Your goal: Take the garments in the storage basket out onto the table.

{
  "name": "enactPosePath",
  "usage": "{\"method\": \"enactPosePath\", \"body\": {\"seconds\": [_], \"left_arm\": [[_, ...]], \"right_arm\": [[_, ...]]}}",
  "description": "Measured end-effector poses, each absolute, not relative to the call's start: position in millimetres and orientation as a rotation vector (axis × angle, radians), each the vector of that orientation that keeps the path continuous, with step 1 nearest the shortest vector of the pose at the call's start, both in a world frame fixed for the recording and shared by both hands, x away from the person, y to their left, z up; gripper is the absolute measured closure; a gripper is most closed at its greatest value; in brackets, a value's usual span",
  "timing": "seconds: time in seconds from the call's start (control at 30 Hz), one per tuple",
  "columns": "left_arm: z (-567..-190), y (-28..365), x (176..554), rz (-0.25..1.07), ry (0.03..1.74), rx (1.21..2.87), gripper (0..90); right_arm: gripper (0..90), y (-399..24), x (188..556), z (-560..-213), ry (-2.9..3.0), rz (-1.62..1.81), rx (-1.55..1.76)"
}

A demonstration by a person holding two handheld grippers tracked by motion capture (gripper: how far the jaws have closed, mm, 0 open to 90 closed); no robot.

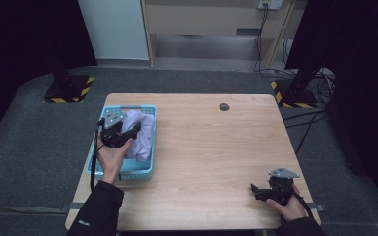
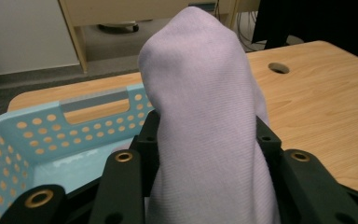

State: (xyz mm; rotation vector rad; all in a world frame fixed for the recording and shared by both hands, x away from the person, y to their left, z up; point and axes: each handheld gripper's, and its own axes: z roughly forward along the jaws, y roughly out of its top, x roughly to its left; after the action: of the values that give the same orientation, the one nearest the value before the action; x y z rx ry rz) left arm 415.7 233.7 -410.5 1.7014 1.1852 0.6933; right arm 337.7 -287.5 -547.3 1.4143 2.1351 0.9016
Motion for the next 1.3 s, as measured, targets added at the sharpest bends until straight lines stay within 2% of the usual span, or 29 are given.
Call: {"method": "enactPosePath", "body": {"seconds": [0.53, 1.3], "left_arm": [[-391, 213, 404, 0.640, 1.095, 1.682, 57.4], [-391, 169, 406, 0.530, 0.994, 1.740, 57.4]], "right_arm": [[0.4, -287, 338, -547, 2.135, 0.902, 1.414], [0.4, -287, 338, -547, 2.135, 0.901, 1.414]]}}
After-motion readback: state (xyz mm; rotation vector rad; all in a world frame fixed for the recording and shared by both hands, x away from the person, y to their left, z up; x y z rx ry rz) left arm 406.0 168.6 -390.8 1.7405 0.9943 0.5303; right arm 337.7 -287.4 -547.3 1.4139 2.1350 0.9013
